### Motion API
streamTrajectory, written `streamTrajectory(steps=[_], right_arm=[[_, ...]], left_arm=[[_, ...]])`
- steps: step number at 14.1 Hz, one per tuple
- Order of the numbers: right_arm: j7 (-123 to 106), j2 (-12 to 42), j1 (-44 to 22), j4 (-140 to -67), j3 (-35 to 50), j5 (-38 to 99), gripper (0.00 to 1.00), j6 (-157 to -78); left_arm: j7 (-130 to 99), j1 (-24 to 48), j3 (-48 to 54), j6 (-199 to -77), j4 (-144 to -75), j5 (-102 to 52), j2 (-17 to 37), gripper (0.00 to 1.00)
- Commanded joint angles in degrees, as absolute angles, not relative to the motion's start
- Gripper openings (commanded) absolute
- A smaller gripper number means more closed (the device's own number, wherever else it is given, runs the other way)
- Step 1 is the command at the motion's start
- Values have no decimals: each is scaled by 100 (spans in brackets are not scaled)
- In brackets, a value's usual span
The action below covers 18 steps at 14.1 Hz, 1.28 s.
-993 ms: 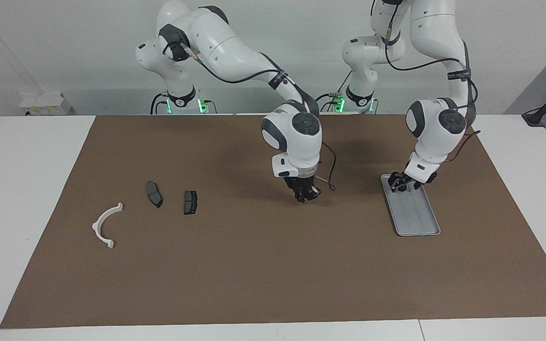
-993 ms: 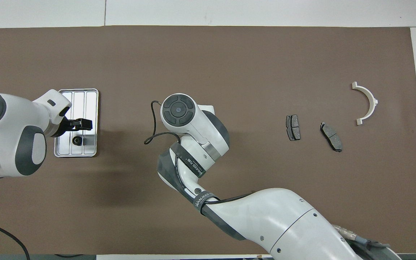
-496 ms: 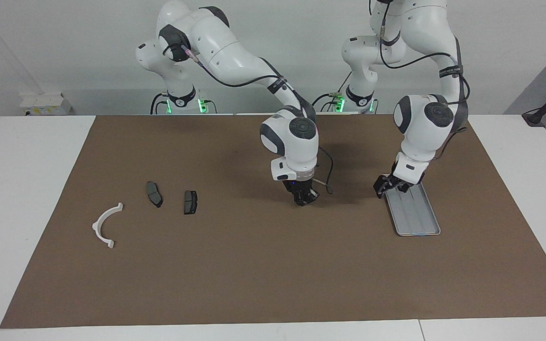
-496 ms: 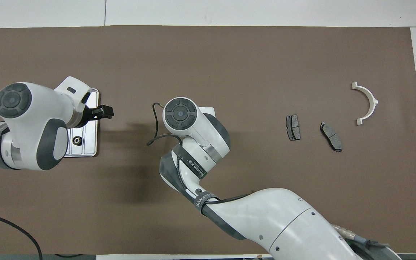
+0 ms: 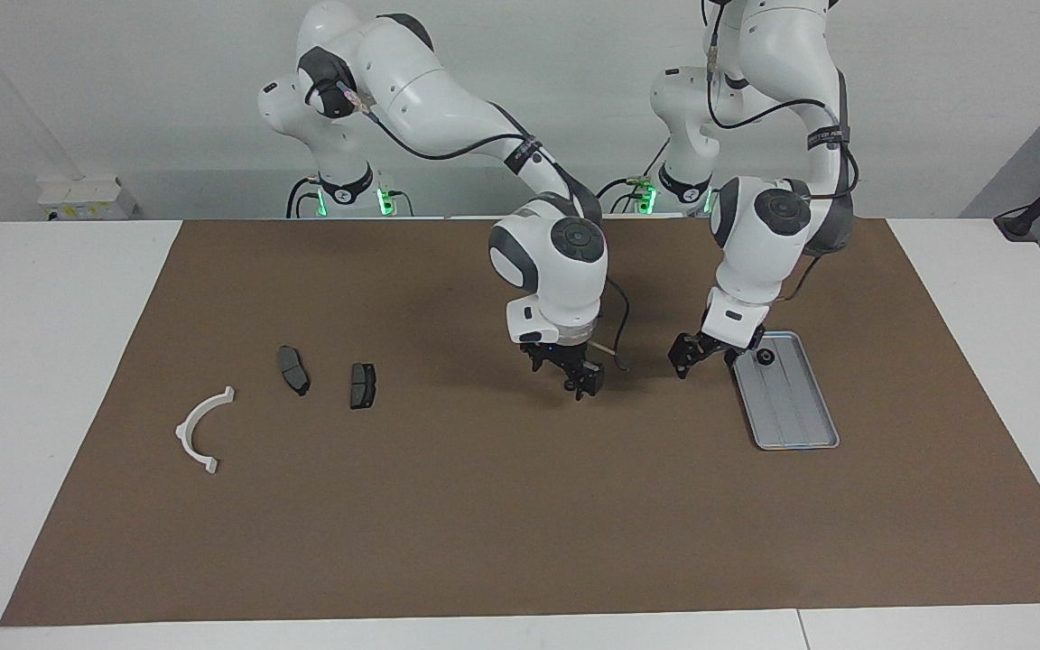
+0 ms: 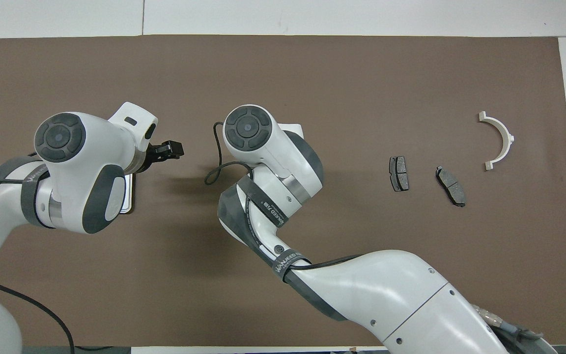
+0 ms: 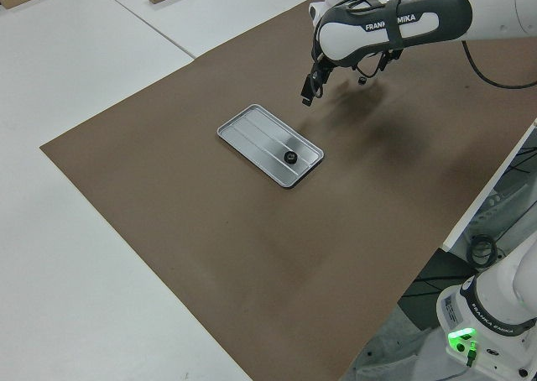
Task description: Pick bearing gear from pile to tray
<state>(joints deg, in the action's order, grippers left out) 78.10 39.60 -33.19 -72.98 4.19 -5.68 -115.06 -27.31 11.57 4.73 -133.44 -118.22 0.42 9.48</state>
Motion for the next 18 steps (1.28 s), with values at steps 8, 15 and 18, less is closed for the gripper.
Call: streamTrajectory(steps=[8, 15, 18], right_arm=[[2432, 2813, -1541, -6671, 519, -563, 100, -9696], [-262, 2435, -274, -6706, 510, -562, 100, -9440], [-605, 2312, -10, -6732, 510, -563, 100, -9264]], left_arm=[[-4903, 2847, 343, -12735, -9907, 184, 2548, 100], [-5300, 3050, 360, -13078, -10318, 290, 2522, 81], [-5440, 3059, 360, -13157, -10371, 290, 2531, 61]])
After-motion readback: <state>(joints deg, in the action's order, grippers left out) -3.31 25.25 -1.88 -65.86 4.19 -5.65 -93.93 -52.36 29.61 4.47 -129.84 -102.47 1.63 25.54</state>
